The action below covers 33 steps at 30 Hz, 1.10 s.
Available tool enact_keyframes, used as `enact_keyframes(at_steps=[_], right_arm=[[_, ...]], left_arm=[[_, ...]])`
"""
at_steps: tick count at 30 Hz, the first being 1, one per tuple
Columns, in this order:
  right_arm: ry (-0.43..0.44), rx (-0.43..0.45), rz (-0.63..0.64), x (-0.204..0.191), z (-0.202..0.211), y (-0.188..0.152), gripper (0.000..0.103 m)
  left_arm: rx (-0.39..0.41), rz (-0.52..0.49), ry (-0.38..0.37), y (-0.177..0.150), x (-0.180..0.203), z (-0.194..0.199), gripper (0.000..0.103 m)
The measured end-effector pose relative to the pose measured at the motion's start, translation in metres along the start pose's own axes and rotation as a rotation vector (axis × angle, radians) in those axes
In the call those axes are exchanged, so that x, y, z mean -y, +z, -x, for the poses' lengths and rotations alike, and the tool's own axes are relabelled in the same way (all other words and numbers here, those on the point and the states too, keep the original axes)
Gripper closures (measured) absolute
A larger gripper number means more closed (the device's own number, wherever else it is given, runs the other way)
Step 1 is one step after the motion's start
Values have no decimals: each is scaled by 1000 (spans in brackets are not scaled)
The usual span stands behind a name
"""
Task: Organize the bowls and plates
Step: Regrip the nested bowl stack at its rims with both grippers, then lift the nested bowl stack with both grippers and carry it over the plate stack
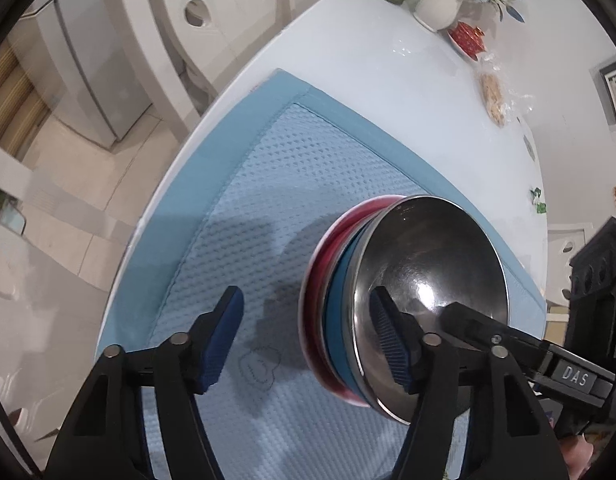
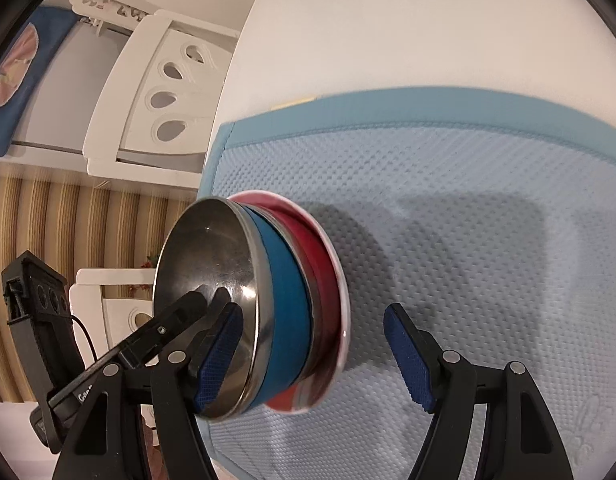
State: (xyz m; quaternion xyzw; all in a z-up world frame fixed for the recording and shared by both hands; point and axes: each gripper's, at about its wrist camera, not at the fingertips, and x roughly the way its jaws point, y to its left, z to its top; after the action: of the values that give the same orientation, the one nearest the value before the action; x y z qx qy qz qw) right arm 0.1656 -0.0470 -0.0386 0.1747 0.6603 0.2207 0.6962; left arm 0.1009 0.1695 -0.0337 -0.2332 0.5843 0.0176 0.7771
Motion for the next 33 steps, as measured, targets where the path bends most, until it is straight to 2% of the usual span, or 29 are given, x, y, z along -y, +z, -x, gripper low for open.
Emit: enact_keyframes(at_steps=[4,7,8,9,10,11,19,33], right_arm=[[26,-22,-16,4,-14,1,32],[32,-25,-29,9,-20,1,33],[48,-20,-37,10,-21,1,36],[64,-15,-39,11,-21,1,47],[74,-11,-38,12,-21,1,54],[68,-4,-33,11,-20,1,57],[23,16,18,3,-15,1,59],[42,35,47,6,-1,-5,61]], left_arm=[[-6,-13,-18,0,3,-9,60],[-7,2,-57,0,2,-15,64],[-6,4,-73,0,2,-16,67],[-4,0,-82,0,4,-16,67],[0,-11,-77,0,6,-16,67],[5,-23,-70,1,8,-16,67],[19,-47,-34,0,15,-15,67],[53,-144,19,-7,36,-1,67]])
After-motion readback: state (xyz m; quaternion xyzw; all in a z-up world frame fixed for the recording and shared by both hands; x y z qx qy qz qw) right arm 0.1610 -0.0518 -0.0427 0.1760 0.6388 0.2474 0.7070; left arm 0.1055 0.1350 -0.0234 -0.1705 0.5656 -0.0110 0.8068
